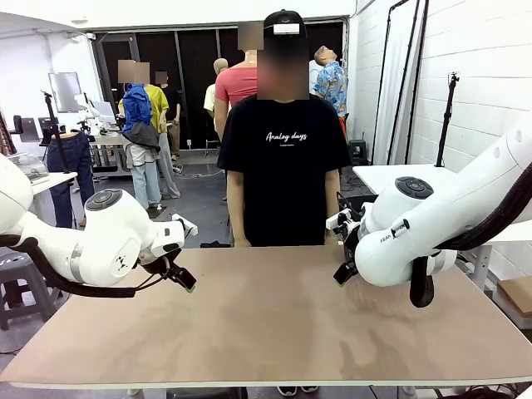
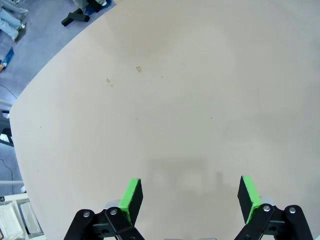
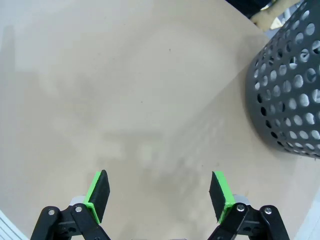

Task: Fold the training pants.
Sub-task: Grab both ends of the Training pants handed by a person.

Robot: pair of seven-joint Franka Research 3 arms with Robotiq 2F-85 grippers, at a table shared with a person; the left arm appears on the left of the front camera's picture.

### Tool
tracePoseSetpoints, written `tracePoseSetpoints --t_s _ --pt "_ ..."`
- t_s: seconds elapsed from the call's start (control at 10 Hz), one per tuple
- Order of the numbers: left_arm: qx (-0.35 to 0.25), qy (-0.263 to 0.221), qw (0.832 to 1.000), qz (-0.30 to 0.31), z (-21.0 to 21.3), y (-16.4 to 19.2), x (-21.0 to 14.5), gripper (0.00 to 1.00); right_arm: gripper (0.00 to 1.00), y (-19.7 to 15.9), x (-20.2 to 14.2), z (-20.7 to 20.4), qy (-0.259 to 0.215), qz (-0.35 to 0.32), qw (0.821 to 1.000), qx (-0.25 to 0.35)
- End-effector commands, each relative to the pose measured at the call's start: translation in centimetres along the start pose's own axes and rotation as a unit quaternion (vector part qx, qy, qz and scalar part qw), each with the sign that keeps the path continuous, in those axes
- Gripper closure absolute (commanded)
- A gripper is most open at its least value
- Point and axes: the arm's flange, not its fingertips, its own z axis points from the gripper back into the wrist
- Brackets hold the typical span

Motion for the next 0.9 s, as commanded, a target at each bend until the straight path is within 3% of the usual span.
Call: tracePoseSetpoints --t_s 0.0,0.2,0.8 --pt "0.000 0.000 1.000 0.001 0.0 0.1 0.0 0.00 0.00 0.0 0.0 0.0 0.000 0.000 1.000 0.000" --pt "-0.001 -0.002 1.000 0.004 1.1 -0.1 0.1 0.00 0.00 0.0 0.4 0.9 -0.002 0.004 1.000 0.011" --pt "-0.027 0.025 0.999 0.018 11.3 -1.0 3.2 0.00 0.00 -0.5 2.7 11.3 -0.017 0.018 0.999 0.031"
